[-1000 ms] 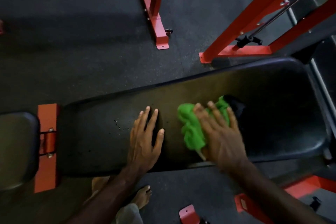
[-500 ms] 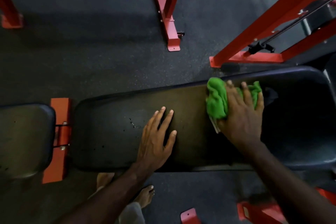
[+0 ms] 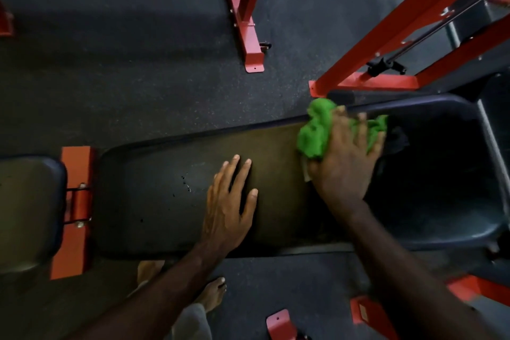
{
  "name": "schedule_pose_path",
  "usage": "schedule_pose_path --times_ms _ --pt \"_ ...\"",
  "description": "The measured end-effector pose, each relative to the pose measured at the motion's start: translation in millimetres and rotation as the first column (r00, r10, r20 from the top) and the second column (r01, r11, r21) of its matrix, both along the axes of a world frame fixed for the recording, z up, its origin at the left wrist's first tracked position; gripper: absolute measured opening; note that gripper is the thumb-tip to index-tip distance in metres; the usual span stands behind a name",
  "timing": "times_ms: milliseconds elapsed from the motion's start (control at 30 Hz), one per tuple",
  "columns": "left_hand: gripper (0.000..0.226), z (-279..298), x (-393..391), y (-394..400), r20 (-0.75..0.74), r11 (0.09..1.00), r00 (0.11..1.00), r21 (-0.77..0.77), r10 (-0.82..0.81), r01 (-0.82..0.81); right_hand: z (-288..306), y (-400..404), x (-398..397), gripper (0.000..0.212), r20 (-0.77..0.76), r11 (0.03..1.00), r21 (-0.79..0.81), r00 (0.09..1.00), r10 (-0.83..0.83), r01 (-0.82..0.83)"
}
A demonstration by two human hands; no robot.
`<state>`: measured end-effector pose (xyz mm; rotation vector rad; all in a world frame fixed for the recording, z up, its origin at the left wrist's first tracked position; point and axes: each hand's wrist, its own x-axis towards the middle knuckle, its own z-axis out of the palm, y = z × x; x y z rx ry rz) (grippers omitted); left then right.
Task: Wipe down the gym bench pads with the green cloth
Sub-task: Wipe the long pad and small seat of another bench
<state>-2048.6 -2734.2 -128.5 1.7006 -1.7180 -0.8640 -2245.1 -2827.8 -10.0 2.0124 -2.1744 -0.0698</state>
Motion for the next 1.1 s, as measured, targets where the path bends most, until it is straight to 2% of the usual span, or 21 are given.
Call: schedule_pose_path --times_ms 67,133,200,233,300,367,400,433,500,567,633,700,767,833,867,933,1000,1067,1100 --pt "0.061 -4 1 1 0.028 0.999 0.999 -0.029 -0.022 0.023 -11 28 13 0.116 0.007 0.969 0.110 0.975 0.221 -0.221" --pt "0.061 -5 1 2 0.049 0.999 0.999 -0.048 -0.018 0.020 -9 63 6 0.105 0.023 0.866 0.231 0.892 0.451 -0.444" --pt "0.061 -2 1 2 0.063 0.998 0.998 -0.060 0.018 -0.014 1 68 -20 0.092 0.024 0.847 0.226 0.872 0.489 -0.481" --pt "0.060 3 -3 -1 0.045 0.997 0.998 -0.058 0.050 -0.048 8 60 -34 0.091 -0.010 0.890 0.181 0.904 0.427 -0.418" --pt "0.057 15 -8 -10 -0.006 0.994 0.995 -0.033 0.101 -0.101 16 32 -46 0.093 -0.041 0.986 0.041 0.986 0.164 -0.162" --pt "0.057 24 -19 -26 -0.048 0.996 0.996 -0.043 0.071 -0.073 14 5 -32 0.098 0.010 0.995 -0.032 0.996 -0.093 0.094" --pt "0.058 26 -24 -34 -0.056 0.997 0.998 -0.062 0.039 -0.043 11 2 -17 0.101 0.028 0.990 -0.035 0.991 -0.134 0.135" --pt "0.058 26 -28 -40 -0.059 0.996 0.998 -0.080 0.020 -0.025 5 4 -4 0.105 0.030 0.995 -0.022 0.995 -0.098 0.098" --pt "0.058 21 -32 -52 -0.053 0.995 0.999 -0.101 0.006 -0.012 -6 27 12 0.108 0.011 0.991 0.082 0.995 0.103 -0.104" --pt "0.061 14 -30 -54 -0.032 0.994 0.999 -0.105 -0.037 0.033 -6 57 6 0.107 -0.002 0.927 0.204 0.947 0.321 -0.314" --pt "0.061 12 -27 -52 -0.014 0.993 0.999 -0.111 -0.050 0.048 5 67 -16 0.102 -0.020 0.878 0.254 0.905 0.425 -0.406" --pt "0.059 15 -28 -52 -0.018 0.995 0.999 -0.097 -0.028 0.026 17 53 -40 0.097 -0.075 0.934 0.174 0.942 0.327 -0.311" --pt "0.059 17 -29 -53 -0.026 0.997 0.999 -0.075 -0.026 0.024 26 21 -48 0.093 -0.037 1.000 0.006 0.999 0.011 -0.011" --pt "0.059 14 -29 -54 -0.012 0.996 1.000 -0.084 -0.028 0.027 22 -2 -26 0.097 0.058 0.965 -0.052 0.965 -0.255 0.258" --pt "0.059 13 -28 -53 -0.012 0.995 1.000 -0.092 -0.026 0.025 16 -2 -9 0.103 0.070 0.962 -0.048 0.962 -0.263 0.267" --pt "0.061 11 -26 -53 -0.018 0.994 0.999 -0.100 -0.043 0.041 -1 18 16 0.109 0.054 0.998 0.041 0.998 -0.040 0.037" --pt "0.065 11 -25 -53 -0.027 0.991 0.996 -0.102 -0.085 0.082 -6 44 16 0.106 0.020 0.948 0.195 0.967 0.252 -0.251" --pt "0.062 12 -24 -53 -0.036 0.994 0.997 -0.089 -0.065 0.062 3 42 -7 0.100 -0.019 0.907 0.237 0.932 0.363 -0.348" --pt "0.061 12 -25 -53 -0.031 0.996 0.999 -0.082 -0.044 0.041 8 33 -19 0.097 -0.043 0.928 0.199 0.943 0.331 -0.316"
